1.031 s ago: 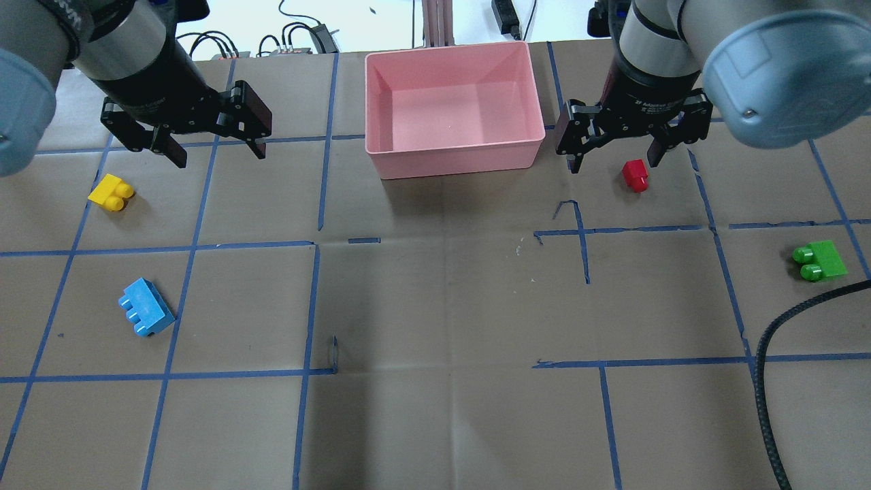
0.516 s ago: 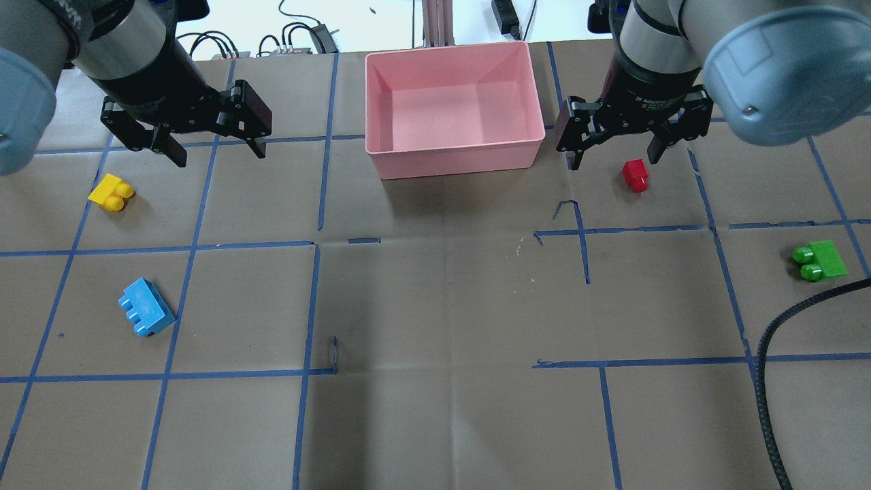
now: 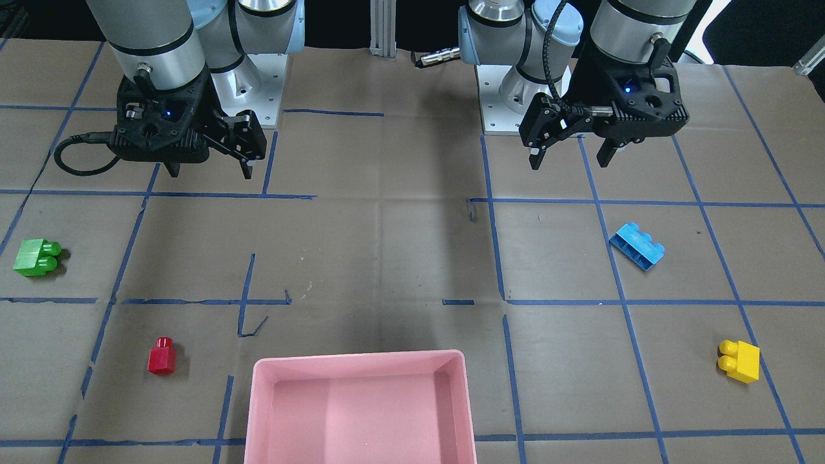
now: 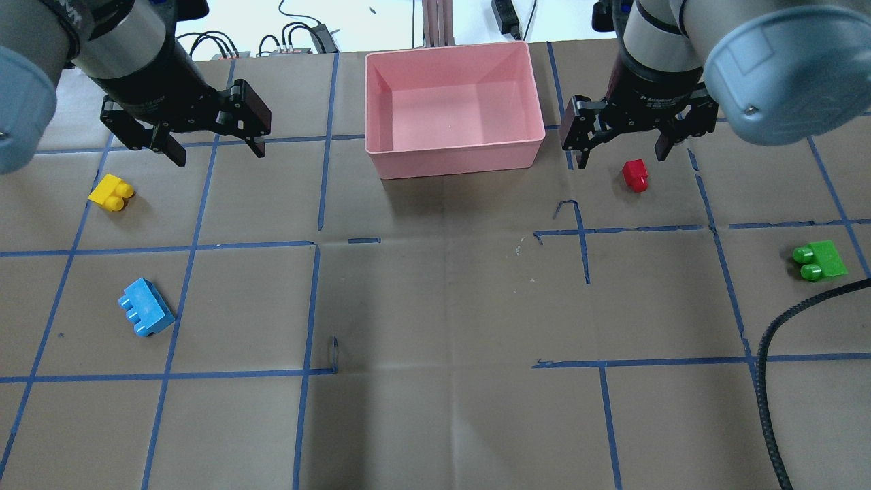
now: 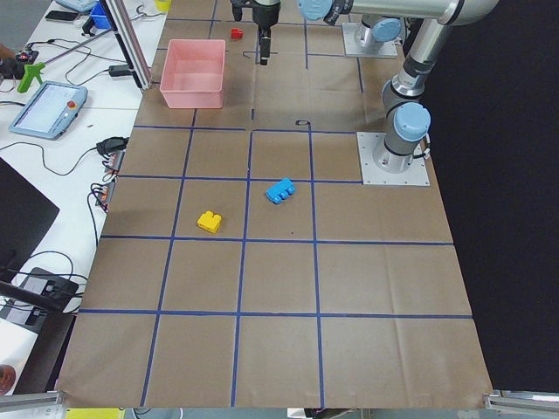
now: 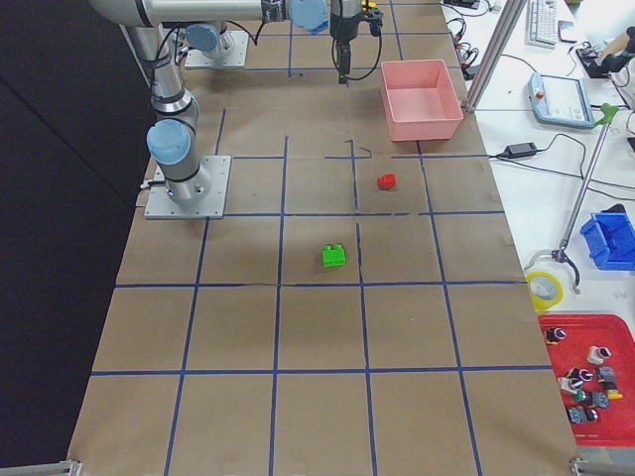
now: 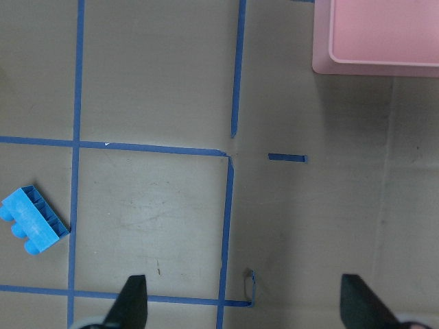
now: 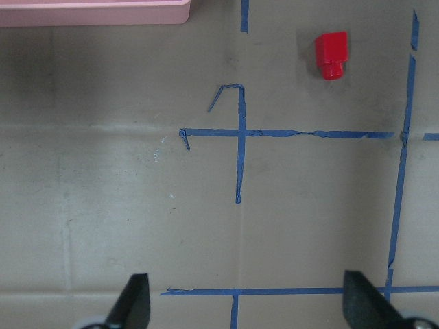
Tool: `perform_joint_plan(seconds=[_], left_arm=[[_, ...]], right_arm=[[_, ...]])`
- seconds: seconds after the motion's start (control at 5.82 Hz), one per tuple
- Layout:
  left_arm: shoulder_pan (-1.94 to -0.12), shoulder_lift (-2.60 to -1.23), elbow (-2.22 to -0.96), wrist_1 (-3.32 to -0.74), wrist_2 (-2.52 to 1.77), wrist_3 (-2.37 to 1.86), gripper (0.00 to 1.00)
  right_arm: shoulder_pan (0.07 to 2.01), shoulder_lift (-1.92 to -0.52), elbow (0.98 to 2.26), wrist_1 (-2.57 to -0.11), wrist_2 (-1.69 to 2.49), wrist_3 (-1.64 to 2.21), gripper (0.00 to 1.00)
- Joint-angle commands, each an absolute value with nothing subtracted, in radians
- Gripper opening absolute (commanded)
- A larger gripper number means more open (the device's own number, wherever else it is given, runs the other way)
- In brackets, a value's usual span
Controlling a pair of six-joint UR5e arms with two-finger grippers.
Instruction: Put all blocks into box
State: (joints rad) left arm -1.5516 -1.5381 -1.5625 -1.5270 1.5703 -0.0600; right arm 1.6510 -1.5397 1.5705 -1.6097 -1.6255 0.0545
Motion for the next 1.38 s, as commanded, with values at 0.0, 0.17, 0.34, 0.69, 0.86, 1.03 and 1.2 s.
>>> perform_joint_plan(seconds=[0.0,0.17,0.34,0.69,0.86,1.03,1.2], left_arm=[[-1.44,-1.543,-1.557,-1.514,1.568,-0.051,1.0],[-1.284,-1.549,-1.557,-1.514,1.562,0.015,1.0],[-1.131,-1.558,-1.568,-1.514,1.566,0.027,1.0],[-0.982,-1.6,-1.58,-1.516,1.569,0.031,1.0],[-0.93,-1.589,-1.621,-1.516,1.568,0.028,1.0],[-0.92,-1.582,-1.696,-1.497,1.566,0.019,1.0],[-0.919,-1.597,-1.759,-1.409,1.568,0.002,1.0]], right_arm=[[1.646,-1.534,1.571,-1.611,-1.623,0.051,1.0],[1.638,-1.531,1.581,-1.615,-1.626,0.034,1.0],[1.597,-1.525,1.588,-1.614,-1.628,-0.048,1.0],[1.376,-1.538,1.591,-1.606,-1.614,-0.272,1.0],[1.309,-1.545,1.591,-1.608,-1.615,-0.401,1.0],[1.222,-1.54,1.594,-1.671,-1.621,-0.466,0.99],[1.1,-1.52,1.598,-1.693,-1.612,-0.5,0.99]])
